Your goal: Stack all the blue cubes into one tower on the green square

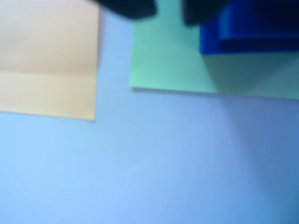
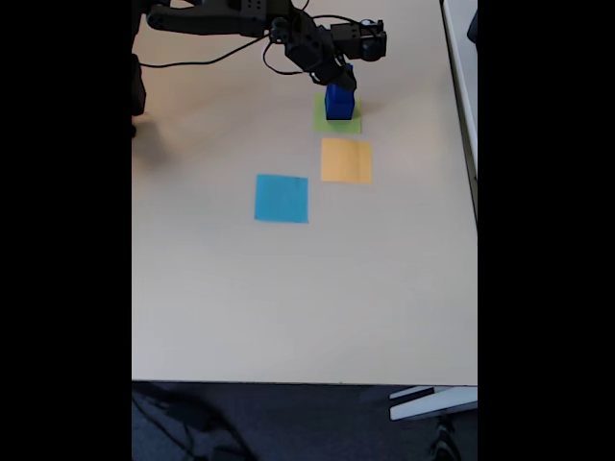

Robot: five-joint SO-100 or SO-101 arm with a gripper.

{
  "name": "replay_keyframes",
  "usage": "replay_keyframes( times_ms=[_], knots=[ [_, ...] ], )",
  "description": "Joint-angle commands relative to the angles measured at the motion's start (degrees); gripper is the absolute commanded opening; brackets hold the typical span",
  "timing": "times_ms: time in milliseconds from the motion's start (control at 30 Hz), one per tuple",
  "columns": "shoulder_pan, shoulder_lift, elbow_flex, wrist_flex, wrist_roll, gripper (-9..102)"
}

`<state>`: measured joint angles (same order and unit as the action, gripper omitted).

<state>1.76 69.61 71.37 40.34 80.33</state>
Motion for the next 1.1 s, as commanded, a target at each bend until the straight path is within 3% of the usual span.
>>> replay_keyframes(
  times_ms=[0,1067],
  knots=[
    [-0.3,1.1,-3.5,-1.3,0.0,0],
    [-1.1,0.4,-4.9,-1.4,-0.3,0]
  ],
)
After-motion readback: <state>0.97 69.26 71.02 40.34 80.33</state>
